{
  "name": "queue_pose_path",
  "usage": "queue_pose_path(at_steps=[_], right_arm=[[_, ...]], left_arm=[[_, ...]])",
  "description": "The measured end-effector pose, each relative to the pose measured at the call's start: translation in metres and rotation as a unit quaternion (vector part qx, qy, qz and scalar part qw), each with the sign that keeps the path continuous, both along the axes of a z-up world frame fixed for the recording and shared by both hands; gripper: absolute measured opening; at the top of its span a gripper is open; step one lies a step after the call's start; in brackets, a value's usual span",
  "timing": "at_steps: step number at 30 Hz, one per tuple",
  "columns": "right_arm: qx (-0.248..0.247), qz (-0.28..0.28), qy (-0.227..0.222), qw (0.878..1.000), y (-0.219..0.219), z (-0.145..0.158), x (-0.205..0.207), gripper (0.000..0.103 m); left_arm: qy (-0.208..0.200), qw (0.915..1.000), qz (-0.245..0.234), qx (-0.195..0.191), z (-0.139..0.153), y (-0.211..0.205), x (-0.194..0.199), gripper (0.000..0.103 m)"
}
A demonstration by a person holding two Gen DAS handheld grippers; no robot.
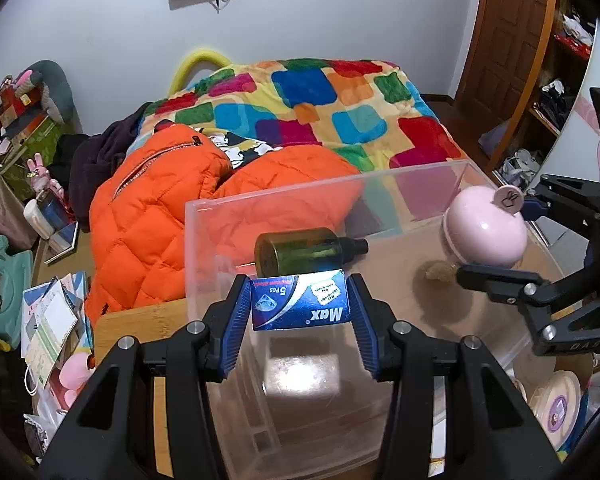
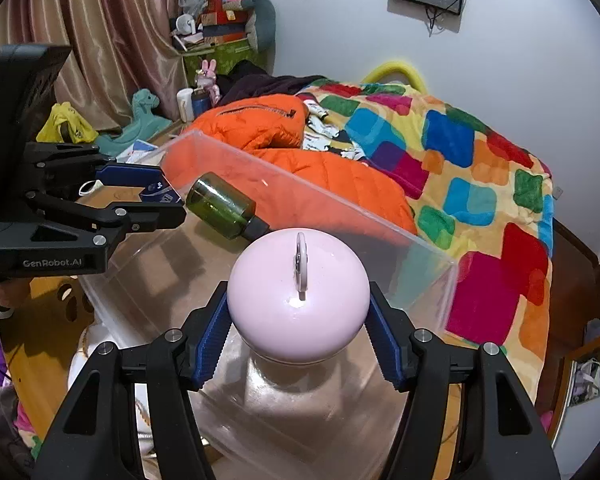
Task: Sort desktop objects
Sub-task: 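Lower both into the clear box and open both grippers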
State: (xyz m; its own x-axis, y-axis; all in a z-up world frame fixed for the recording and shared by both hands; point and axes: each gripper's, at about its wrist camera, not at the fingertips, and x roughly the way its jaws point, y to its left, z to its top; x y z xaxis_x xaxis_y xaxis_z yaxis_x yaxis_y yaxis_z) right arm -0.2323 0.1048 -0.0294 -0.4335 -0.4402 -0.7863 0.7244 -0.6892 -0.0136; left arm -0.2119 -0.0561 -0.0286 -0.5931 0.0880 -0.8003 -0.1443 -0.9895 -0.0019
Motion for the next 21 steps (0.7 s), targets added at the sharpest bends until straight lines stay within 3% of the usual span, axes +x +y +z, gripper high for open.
queue_pose_path(at_steps=[16,21], right_arm=[[0.013,0.015,-0.037,0.999,-0.018,-0.017,-0.011,0.060],[0.014,0.005,-0.039,0.999,-0.018,-0.018,-0.013,0.060]], left_arm=[[-0.030,0.9986,-0.018,-0.041,-0.013,0.015,-0.009,0.048],[-0.025,0.9970,-0.018,-0.071,-0.018,0.022,-0.009,0.048]])
